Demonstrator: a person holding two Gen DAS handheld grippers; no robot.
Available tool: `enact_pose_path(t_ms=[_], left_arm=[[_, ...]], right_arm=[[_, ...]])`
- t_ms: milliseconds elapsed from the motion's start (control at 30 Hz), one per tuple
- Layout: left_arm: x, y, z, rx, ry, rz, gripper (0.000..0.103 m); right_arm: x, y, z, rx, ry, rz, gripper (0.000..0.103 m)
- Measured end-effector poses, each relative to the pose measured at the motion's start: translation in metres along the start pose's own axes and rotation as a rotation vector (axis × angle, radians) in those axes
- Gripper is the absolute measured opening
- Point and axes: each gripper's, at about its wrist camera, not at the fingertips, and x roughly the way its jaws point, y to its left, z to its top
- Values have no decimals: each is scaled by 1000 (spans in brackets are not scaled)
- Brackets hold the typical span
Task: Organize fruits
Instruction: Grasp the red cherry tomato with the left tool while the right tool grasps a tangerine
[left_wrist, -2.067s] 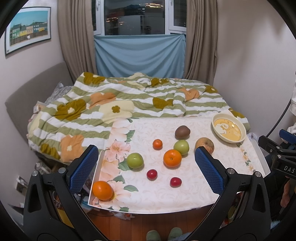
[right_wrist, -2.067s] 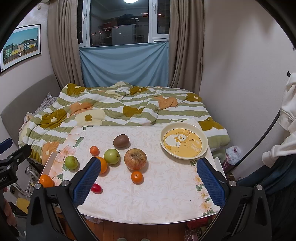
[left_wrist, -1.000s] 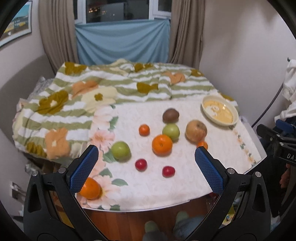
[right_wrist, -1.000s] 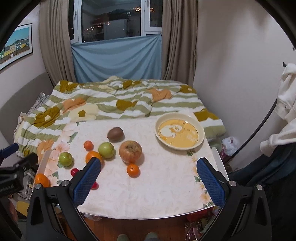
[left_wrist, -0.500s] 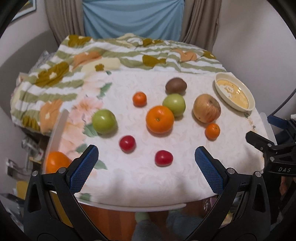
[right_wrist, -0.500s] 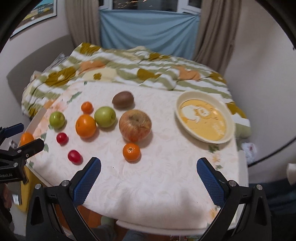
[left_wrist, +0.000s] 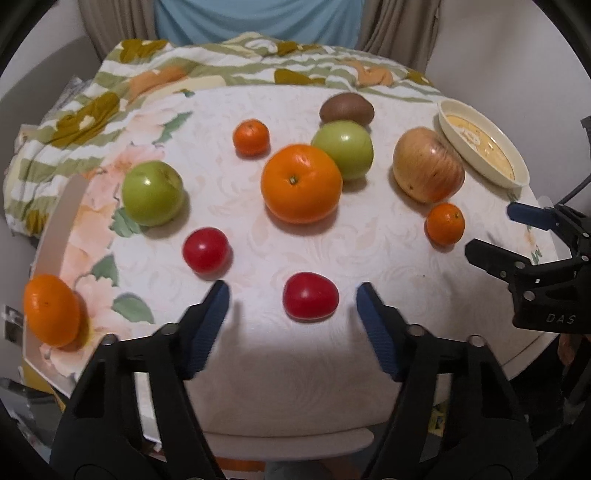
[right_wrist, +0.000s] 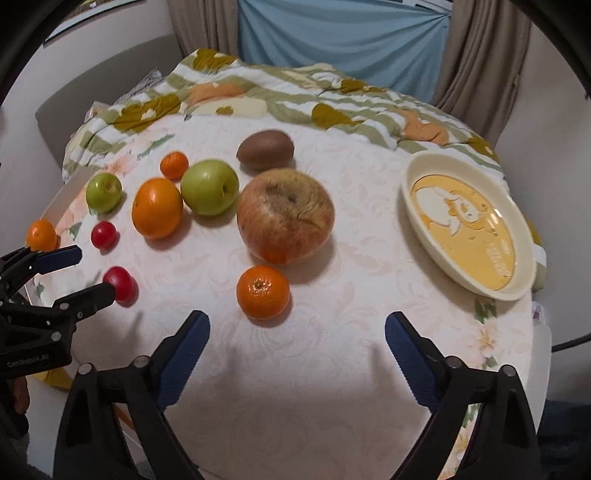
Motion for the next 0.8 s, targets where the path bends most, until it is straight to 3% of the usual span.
enact_pose_path(t_ms=[200, 267, 400, 567, 800], left_arm=[[9, -5, 0, 6, 22, -8, 57], [13, -5, -1, 4, 36, -4, 57], [17, -4, -3, -1, 50, -11, 57], [20, -8, -5, 21, 56, -2, 42], [19, -8, -6, 27, 45, 6, 42]], right_arm=[[14, 1, -1, 0, 32, 30, 86], [18, 0, -1, 5, 45, 51, 76], [24, 3, 0, -7, 63, 66, 70], [26, 3, 0, -20, 56, 77, 64], [31, 8, 4, -36, 54, 84, 57]])
